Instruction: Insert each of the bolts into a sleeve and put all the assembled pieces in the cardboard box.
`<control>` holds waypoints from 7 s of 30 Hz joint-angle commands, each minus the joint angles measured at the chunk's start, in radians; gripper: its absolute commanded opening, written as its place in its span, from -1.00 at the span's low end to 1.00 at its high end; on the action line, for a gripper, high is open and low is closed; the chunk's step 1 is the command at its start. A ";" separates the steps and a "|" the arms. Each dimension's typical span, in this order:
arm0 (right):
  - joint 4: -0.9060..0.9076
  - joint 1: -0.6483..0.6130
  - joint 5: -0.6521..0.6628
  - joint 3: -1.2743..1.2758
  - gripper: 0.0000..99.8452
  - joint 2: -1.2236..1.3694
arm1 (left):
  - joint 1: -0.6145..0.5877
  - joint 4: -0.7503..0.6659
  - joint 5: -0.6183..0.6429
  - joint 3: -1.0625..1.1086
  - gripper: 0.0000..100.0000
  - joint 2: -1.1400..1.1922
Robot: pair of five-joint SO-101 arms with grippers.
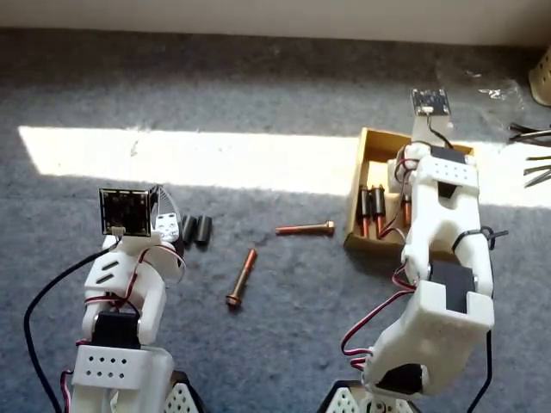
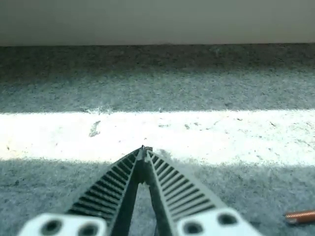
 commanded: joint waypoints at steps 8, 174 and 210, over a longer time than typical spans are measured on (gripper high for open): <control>0.151 -0.076 0.012 -0.058 -0.66 -0.091 | -0.015 -0.057 -0.008 0.010 -0.99 -0.012; 0.766 -0.957 -0.956 -1.119 -0.74 0.688 | -0.469 -0.183 -0.006 0.173 -0.99 -0.012; 0.840 -0.970 -0.936 -1.211 -0.99 0.723 | -0.469 -0.184 -0.006 0.174 -0.99 -0.012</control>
